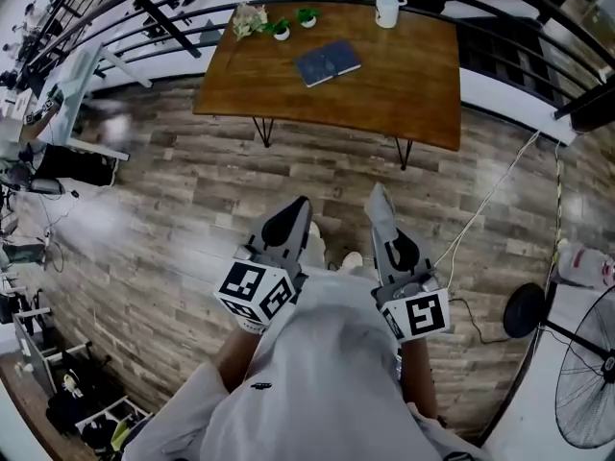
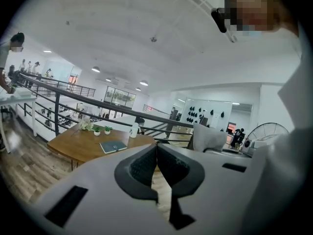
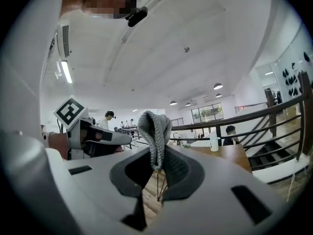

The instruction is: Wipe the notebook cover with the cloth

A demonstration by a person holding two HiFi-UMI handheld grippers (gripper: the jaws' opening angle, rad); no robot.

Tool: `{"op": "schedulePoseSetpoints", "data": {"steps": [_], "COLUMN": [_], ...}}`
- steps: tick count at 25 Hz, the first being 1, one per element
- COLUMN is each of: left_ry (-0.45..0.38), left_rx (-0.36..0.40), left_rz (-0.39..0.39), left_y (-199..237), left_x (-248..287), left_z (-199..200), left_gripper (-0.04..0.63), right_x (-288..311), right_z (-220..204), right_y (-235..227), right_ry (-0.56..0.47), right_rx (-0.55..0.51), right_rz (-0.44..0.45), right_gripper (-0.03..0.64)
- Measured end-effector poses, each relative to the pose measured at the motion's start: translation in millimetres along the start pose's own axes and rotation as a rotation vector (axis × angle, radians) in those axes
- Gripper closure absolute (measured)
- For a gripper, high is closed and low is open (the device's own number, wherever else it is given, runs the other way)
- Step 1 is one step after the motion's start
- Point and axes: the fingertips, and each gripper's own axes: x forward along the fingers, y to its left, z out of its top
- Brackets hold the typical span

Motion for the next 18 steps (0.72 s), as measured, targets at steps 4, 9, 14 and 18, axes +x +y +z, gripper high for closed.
{"op": "schedulePoseSetpoints", "data": {"steps": [4,9,14,18], "left_ry": [0.011,0.036,0.026,0.02], "left_rx": [-0.034,-0.069,-0.076,-0.103], "left_rz": [0.013,-0.002,-0.034,-0.08], "left_y": [23,69,121,168], "left_x": [18,57,107,150], "left_z": [0,8,43,77], "left_gripper": [0.575,0.575,0.575,0.575], "right_x": [28,86,159,230], "right_z": [3,12,23,38], "right_y": [-10,-27,-44,-61], "right_ry": [0.02,0.038,0.067,0.09], "right_rx": [0.031,0.028,0.057,0.048], "right_rz": [0.012,-0.007,-0.04,-0.079], "right_gripper": [0.581,0.583,0.583,0.584]}}
